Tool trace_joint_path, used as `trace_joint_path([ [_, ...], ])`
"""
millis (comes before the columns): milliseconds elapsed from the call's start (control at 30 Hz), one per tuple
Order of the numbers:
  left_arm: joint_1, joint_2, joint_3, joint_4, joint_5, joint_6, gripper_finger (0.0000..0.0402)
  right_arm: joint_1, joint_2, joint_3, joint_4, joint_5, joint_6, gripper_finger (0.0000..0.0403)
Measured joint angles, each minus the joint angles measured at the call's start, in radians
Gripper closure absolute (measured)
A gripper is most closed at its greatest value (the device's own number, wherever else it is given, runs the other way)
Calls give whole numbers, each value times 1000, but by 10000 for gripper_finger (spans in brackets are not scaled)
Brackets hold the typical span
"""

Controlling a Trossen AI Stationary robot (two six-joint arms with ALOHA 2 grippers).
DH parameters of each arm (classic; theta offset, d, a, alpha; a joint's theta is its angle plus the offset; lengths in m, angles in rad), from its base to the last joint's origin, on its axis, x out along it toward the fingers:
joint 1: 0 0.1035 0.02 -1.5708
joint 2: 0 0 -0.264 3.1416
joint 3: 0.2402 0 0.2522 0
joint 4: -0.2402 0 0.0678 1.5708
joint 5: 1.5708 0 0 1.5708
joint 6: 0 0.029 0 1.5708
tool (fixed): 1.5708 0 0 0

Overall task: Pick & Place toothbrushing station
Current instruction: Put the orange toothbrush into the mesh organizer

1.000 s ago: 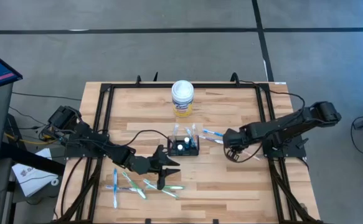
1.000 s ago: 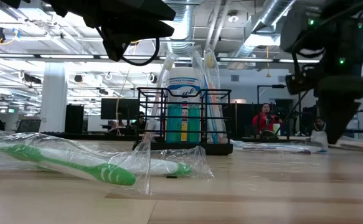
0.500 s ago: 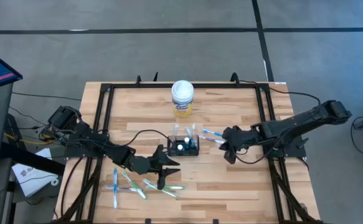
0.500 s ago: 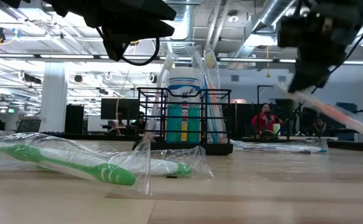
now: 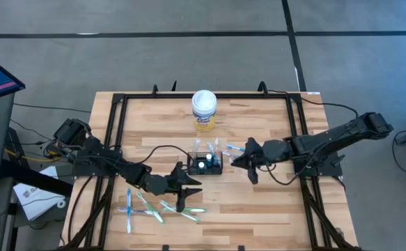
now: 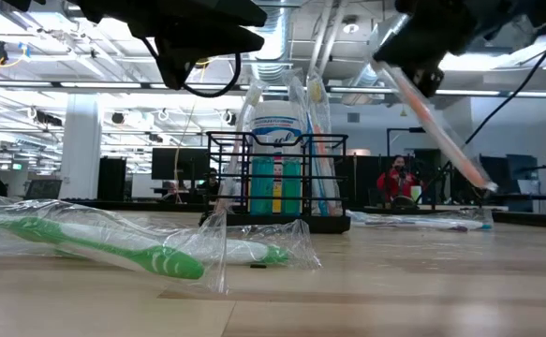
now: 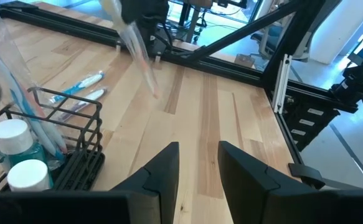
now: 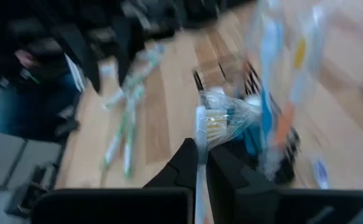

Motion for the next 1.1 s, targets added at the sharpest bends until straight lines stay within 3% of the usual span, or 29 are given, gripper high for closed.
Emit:
trace_joint_path([
  [300, 0, 0, 0, 2, 0, 2, 296, 0, -1, 0, 250, 0, -128, 395],
  [733, 3, 0, 0, 14, -32, 3, 296, 0, -2, 0, 419, 3, -196, 395],
  [900, 30, 0, 0, 87, -72, 17, 296, 0, -2, 0, 471, -4, -207, 395],
  [1100, 85, 0, 0, 251, -56, 137, 296, 10, -2, 0, 476, -4, -215, 395],
])
